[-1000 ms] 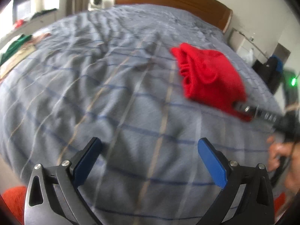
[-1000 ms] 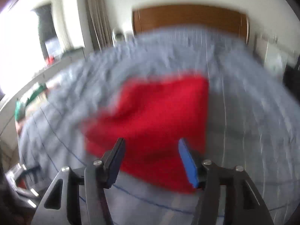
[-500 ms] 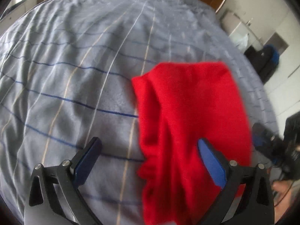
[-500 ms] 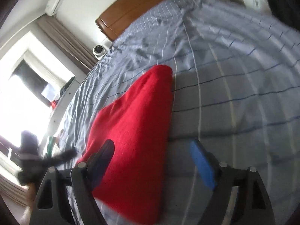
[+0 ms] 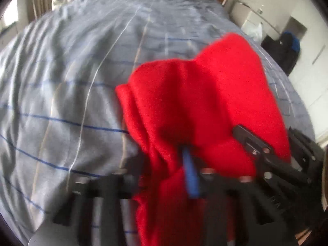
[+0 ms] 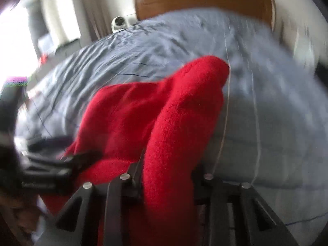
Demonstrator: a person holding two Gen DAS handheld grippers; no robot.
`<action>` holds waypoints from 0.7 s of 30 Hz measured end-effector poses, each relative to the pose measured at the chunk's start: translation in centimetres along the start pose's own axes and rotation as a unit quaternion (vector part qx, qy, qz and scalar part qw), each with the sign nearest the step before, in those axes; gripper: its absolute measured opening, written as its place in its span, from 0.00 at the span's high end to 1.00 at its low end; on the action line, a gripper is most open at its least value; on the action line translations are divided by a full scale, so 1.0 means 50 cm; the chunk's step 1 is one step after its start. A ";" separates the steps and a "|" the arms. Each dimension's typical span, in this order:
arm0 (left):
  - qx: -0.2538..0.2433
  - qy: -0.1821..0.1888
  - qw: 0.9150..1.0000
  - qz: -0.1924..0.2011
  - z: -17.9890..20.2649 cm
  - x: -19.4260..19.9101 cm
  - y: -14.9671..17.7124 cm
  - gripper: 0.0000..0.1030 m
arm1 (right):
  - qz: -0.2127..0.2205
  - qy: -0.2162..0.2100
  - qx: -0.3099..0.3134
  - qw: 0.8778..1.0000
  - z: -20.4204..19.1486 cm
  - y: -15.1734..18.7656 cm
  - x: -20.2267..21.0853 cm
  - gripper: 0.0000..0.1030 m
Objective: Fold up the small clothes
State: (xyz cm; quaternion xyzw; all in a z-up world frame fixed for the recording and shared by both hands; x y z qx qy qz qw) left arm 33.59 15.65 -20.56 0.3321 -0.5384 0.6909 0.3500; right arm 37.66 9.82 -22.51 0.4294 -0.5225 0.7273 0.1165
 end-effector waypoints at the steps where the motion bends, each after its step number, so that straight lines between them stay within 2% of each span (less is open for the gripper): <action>1: -0.010 -0.005 1.000 0.013 0.011 0.019 -0.004 0.78 | 0.010 0.006 0.004 1.000 -0.001 -0.005 0.010 0.71; 4: -0.007 0.010 0.999 0.047 0.019 0.078 -0.020 0.79 | 0.040 0.003 -0.011 0.999 0.002 -0.025 0.051 0.72; 6: -0.005 0.020 0.997 0.078 0.020 0.135 -0.044 0.79 | 0.075 -0.007 -0.020 0.997 0.002 -0.056 0.096 0.73; 10: -0.023 0.017 0.994 0.107 0.034 0.199 -0.081 0.78 | 0.122 -0.023 -0.033 0.992 -0.001 -0.120 0.164 0.73; 12: -0.028 0.004 0.995 0.093 0.037 0.182 -0.080 0.66 | 0.128 -0.033 -0.051 0.990 0.011 -0.149 0.173 0.72; 13: -0.028 -0.003 0.996 0.083 0.034 0.166 -0.073 0.54 | 0.127 -0.033 -0.059 0.990 0.017 -0.150 0.170 0.71; 14: -0.027 -0.012 0.997 0.073 0.026 0.151 -0.057 0.42 | 0.116 -0.035 -0.069 0.990 0.029 -0.145 0.160 0.65; 15: -0.025 -0.024 0.997 0.066 0.016 0.140 -0.044 0.38 | 0.099 -0.036 -0.075 0.992 0.039 -0.135 0.145 0.53; 16: -0.023 -0.041 0.997 0.065 0.004 0.134 -0.023 0.35 | 0.069 -0.028 -0.087 0.993 0.059 -0.108 0.123 0.45; 17: -0.024 -0.053 0.996 0.069 -0.001 0.136 -0.006 0.31 | 0.056 -0.018 -0.094 0.994 0.077 -0.083 0.119 0.31; 18: -0.026 -0.066 0.995 0.075 -0.007 0.144 0.015 0.28 | 0.049 -0.011 -0.099 0.994 0.091 -0.062 0.118 0.28; 20: -0.033 -0.096 0.990 0.102 -0.012 0.182 0.061 0.11 | 0.043 0.011 -0.093 0.995 0.119 -0.007 0.141 0.25; 21: -0.036 -0.107 0.987 0.115 -0.010 0.203 0.075 0.07 | 0.039 0.020 -0.087 0.995 0.125 0.011 0.152 0.19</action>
Point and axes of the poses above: each gripper's, at about its wrist camera, not at the fingertips, and x roughly against the way its jaws point, z to its right, y to its underside, the point moved 8 cm from there along -x, roughly the way its jaws point, and after that the axes turned 2 degrees about y, right-handed, at the moved point
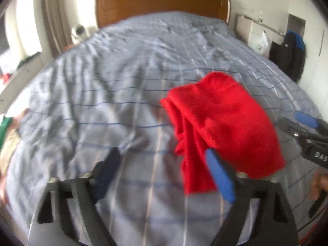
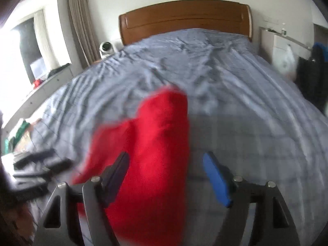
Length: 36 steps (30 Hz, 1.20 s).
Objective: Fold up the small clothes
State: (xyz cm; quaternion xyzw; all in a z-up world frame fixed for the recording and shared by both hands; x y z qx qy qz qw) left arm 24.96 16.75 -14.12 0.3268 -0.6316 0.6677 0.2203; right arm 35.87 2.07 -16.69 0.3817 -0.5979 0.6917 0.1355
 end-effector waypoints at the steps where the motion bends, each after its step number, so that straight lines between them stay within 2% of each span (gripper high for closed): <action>1: -0.003 -0.009 1.000 0.015 0.000 0.024 0.010 0.04 | 0.001 0.012 0.007 1.000 0.012 0.023 0.023 0.16; 2: -0.007 -0.017 0.999 0.030 0.004 0.051 0.021 0.02 | 0.001 0.016 0.009 1.000 0.016 0.036 0.040 0.12; 6: -0.005 -0.043 0.998 0.053 0.017 0.126 0.038 0.01 | -0.001 0.015 0.015 1.000 0.009 0.088 0.120 0.07; 11: 0.002 -0.052 0.997 0.051 0.033 0.183 0.057 0.01 | 0.006 0.007 0.019 1.000 -0.017 0.146 0.221 0.02; 17: 0.001 -0.060 0.997 0.046 0.054 0.234 0.091 0.00 | -0.009 0.024 -0.001 1.000 -0.011 0.183 0.269 0.01; 20: 0.012 -0.076 0.997 0.026 0.053 0.245 0.114 0.01 | -0.009 0.034 0.013 0.999 -0.013 0.192 0.291 0.01; 25: 0.033 -0.056 0.997 -0.029 0.056 0.230 0.170 0.01 | -0.011 0.021 0.020 1.000 -0.025 0.208 0.333 0.01; 29: 0.024 -0.049 0.998 -0.026 0.073 0.247 0.182 0.00 | -0.013 0.034 0.044 0.998 -0.038 0.230 0.347 0.01; 36: 0.009 -0.035 0.999 -0.020 0.096 0.267 0.177 0.00 | -0.019 0.015 0.030 0.999 -0.048 0.241 0.361 0.01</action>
Point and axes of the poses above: each gripper's, at about its wrist camera, not at the fingertips, and x roughly against the way its jaws point, z to its right, y to its underside, the point moved 8 cm from there along -x, roughly the way its jaws point, and after that the axes turned 2 degrees about y, right-handed, at the moved point
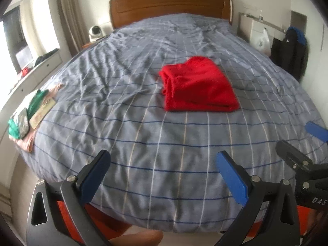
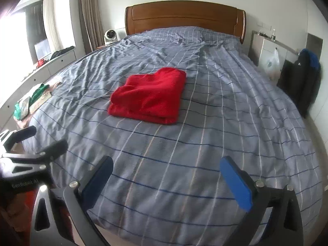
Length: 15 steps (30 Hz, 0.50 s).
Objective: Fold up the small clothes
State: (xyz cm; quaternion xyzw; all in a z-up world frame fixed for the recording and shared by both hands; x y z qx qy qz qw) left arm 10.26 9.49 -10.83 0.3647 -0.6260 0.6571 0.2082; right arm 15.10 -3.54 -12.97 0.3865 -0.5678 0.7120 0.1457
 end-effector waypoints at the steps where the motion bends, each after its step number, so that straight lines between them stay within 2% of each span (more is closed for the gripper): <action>1: 0.001 0.004 1.000 0.000 0.001 0.000 0.000 0.00 | 0.000 0.001 0.004 1.000 -0.003 -0.004 0.002 0.01; 7: 0.016 -0.022 1.000 0.010 -0.020 -0.006 0.000 0.00 | -0.012 0.005 0.007 1.000 -0.009 0.005 -0.017 0.01; 15: 0.025 -0.024 0.999 0.016 -0.024 -0.008 0.005 0.00 | -0.014 0.002 0.010 1.000 -0.017 0.008 -0.023 0.01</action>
Point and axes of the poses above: each gripper's, at about its wrist camera, not at the fingertips, and x roughly against the way its jaws point, z to its right, y to its underside, the point moved 8 cm from there along -x, roughly the way its jaws point, and after that the axes turned 2 degrees about y, right-handed, at the moved point
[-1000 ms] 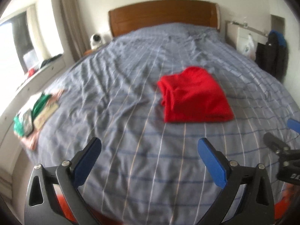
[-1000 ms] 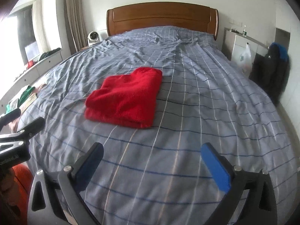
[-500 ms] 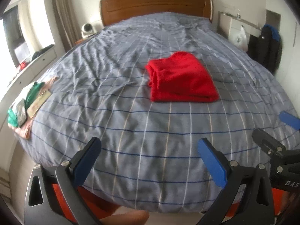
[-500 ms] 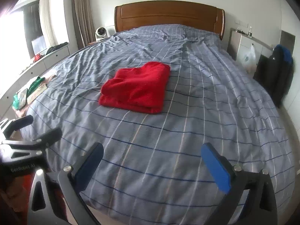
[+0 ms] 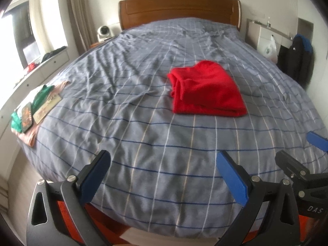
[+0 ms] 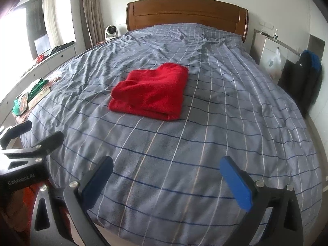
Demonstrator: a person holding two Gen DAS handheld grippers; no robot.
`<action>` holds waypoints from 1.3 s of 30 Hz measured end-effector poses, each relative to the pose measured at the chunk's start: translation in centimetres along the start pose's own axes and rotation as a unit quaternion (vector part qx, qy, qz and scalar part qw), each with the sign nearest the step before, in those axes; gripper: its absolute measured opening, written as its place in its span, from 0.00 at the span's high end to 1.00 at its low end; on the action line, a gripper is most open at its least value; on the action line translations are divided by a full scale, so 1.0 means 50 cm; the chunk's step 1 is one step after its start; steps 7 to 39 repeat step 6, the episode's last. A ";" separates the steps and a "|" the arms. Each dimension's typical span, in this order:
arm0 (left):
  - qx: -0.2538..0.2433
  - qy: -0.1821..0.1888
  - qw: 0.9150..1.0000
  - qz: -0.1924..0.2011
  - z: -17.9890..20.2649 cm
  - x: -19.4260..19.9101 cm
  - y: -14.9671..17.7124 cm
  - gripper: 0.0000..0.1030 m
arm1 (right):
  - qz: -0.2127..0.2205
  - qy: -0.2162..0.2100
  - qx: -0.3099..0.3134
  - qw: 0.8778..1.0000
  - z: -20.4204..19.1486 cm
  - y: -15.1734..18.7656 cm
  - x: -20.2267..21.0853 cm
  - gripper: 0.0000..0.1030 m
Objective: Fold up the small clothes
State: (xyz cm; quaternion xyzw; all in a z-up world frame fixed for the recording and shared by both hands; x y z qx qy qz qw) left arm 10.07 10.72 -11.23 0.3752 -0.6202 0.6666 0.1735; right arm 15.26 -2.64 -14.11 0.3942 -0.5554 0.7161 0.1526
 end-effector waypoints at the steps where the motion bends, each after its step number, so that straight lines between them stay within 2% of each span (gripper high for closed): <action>1: -0.001 -0.001 1.000 0.000 0.000 0.000 0.000 0.00 | 0.000 -0.001 0.000 1.000 -0.002 0.000 0.000 0.01; 6: -0.016 -0.001 1.000 0.009 0.007 0.007 -0.001 0.00 | -0.001 -0.002 0.003 1.000 -0.009 0.002 0.000 0.01; 39: -0.016 -0.001 1.000 0.009 0.007 0.007 -0.001 0.00 | -0.001 -0.002 0.003 1.000 -0.009 0.002 0.000 0.01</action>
Point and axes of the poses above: each gripper's, at about its wrist camera, not at the fingertips, and x roughly against the way its jaws point, z to its right, y to its underside, the point moved 8 cm from there along -x, roughly the way its jaws point, and after that the axes turned 2 degrees about y, right-handed, at the moved point
